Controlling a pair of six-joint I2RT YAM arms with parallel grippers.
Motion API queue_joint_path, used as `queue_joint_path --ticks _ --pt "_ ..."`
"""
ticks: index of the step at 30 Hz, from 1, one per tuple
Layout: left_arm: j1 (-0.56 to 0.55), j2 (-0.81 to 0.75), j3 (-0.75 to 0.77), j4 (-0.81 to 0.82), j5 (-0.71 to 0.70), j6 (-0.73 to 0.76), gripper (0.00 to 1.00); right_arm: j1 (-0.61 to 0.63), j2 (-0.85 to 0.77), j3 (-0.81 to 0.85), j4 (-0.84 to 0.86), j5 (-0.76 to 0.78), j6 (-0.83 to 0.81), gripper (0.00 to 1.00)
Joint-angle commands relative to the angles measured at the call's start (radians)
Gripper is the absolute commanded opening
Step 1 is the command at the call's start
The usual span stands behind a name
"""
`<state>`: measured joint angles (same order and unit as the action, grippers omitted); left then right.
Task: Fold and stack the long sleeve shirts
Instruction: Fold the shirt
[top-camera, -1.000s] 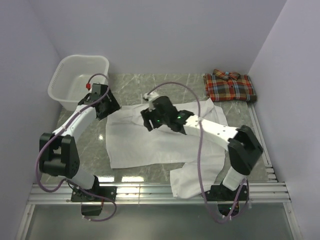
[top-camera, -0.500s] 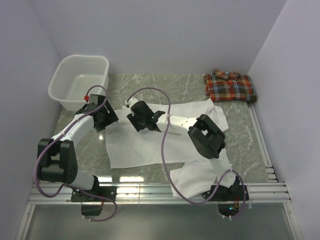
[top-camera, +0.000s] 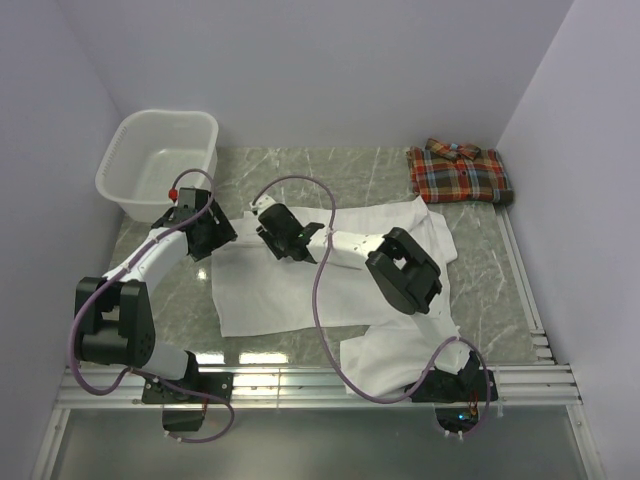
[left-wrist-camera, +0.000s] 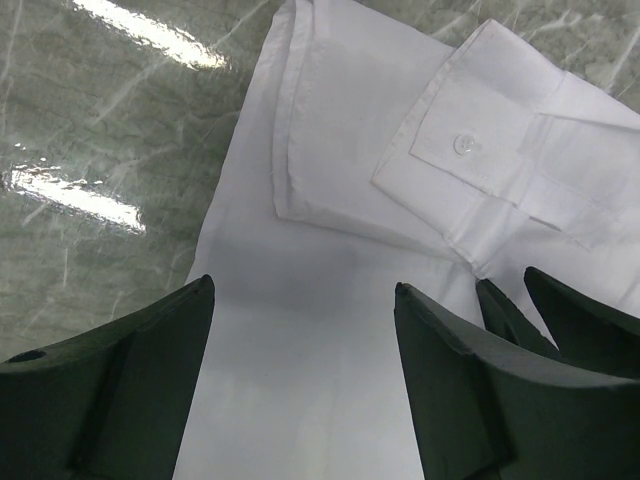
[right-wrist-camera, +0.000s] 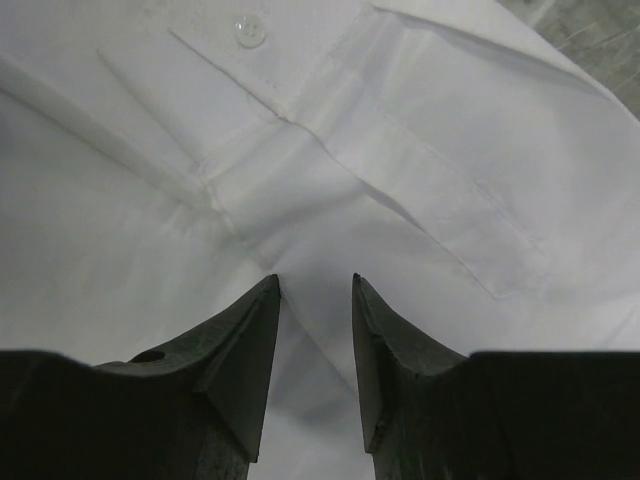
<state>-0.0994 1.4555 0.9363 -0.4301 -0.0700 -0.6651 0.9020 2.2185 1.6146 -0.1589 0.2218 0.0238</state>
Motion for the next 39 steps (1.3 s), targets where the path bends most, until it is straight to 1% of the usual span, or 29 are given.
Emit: queue_joint_path --ticks 1,3,6,7,9,10,14,23,27,31,39 --pt "0.001 -0.026 0.004 0.027 0.012 0.016 0.78 0.006 0.024 0.051 0.029 0.048 -0.015 0.40" --pt "0.001 -0.026 0.002 0.028 0.015 0.015 0.78 0.005 0.026 0.054 0.028 0.054 -0.015 0.37" --pt "0.001 -0.023 0.002 0.030 0.019 0.015 0.78 0.006 0.020 0.044 0.036 0.059 -0.044 0.26" --pt "0.001 -0.020 0.004 0.028 0.018 0.015 0.78 0.006 0.018 0.041 0.036 0.059 -0.044 0.20" --pt "0.001 -0.021 0.007 0.028 0.018 0.013 0.78 0.006 0.017 0.039 0.035 0.056 -0.047 0.14" --pt "0.001 -0.021 0.007 0.031 0.022 0.013 0.78 0.005 0.015 0.039 0.035 0.054 -0.047 0.09" --pt "0.001 -0.009 0.016 0.027 0.047 0.006 0.78 0.005 -0.026 0.027 0.041 0.031 -0.044 0.01" --pt "0.004 0.038 0.099 0.013 0.093 -0.073 0.78 -0.006 -0.115 0.019 0.045 -0.042 -0.025 0.00" --pt "0.007 0.077 0.140 0.014 0.142 -0.113 0.77 -0.023 -0.138 -0.002 0.061 -0.103 0.045 0.00" --pt "0.007 0.100 0.156 0.011 0.153 -0.151 0.77 -0.048 -0.167 -0.028 0.079 -0.162 0.109 0.00" --pt "0.007 0.121 0.136 0.004 0.164 -0.209 0.78 -0.071 -0.180 -0.053 0.104 -0.217 0.169 0.00"
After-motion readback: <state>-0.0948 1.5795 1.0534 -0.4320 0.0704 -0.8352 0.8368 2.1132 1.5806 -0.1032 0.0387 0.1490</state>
